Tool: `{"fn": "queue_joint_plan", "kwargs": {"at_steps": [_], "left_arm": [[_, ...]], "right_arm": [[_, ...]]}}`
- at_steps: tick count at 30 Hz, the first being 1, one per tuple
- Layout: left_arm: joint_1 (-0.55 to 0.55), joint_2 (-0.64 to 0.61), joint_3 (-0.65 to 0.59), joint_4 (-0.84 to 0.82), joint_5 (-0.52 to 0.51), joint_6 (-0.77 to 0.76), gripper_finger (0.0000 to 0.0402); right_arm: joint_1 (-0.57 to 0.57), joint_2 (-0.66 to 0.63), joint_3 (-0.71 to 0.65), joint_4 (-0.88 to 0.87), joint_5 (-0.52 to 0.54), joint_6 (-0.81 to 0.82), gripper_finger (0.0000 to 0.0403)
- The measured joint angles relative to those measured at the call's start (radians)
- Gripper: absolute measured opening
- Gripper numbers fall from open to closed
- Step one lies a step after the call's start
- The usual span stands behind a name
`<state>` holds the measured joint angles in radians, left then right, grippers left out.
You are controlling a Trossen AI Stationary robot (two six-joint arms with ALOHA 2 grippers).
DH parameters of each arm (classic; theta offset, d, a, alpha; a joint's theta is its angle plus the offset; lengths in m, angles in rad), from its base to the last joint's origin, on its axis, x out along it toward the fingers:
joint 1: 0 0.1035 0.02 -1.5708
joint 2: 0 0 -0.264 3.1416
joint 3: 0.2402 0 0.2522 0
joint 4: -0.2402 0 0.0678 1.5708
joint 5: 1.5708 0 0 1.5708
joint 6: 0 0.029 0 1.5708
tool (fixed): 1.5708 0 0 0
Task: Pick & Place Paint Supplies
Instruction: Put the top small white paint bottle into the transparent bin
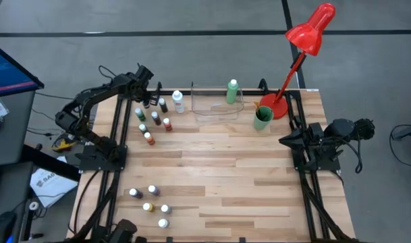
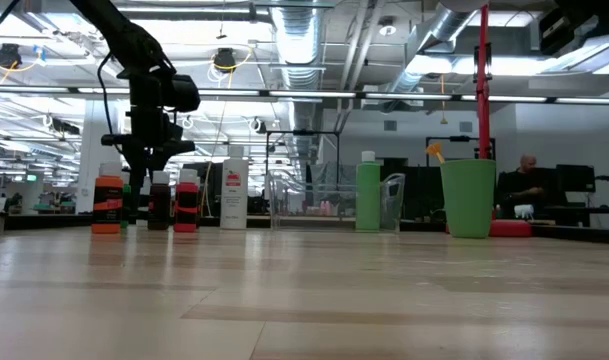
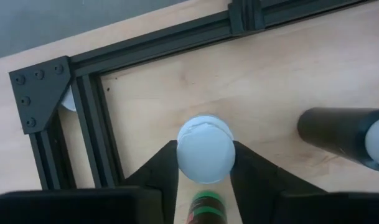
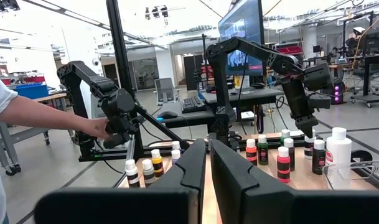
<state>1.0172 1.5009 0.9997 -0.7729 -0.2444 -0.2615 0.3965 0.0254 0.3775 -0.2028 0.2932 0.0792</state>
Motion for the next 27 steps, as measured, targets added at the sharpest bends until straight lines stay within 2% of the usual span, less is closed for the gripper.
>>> {"fn": "queue_joint_plan", "kwargs": {"at_steps": [6, 11, 18, 21, 27], "left_arm": [[0.000, -0.007, 0.000, 0.002, 0.004, 0.003, 0.0086], [-0.012, -0.066, 0.000, 0.002, 0.013, -0.007, 0.0085], [-0.013, -0.204, 0.007, -0.001, 0.142, -0.099, 0.0084], [-0.026, -0.251, 0.040, 0.003, 0.197, -0.141, 0.0084], [-0.086, -0.288, 0.164, 0.010, 0.221, -0.194, 0.0084]], "right_arm": [[0.000, 0.000, 0.000, 0.000, 0.000, 0.000, 0.0021], [0.000, 0.000, 0.000, 0.000, 0.000, 0.000, 0.0021], [0.000, 0.000, 0.000, 0.000, 0.000, 0.000, 0.0021], [0.000, 0.000, 0.000, 0.000, 0.000, 0.000, 0.0021], [0.000, 0.000, 0.000, 0.000, 0.000, 0.000, 0.0021]]}}
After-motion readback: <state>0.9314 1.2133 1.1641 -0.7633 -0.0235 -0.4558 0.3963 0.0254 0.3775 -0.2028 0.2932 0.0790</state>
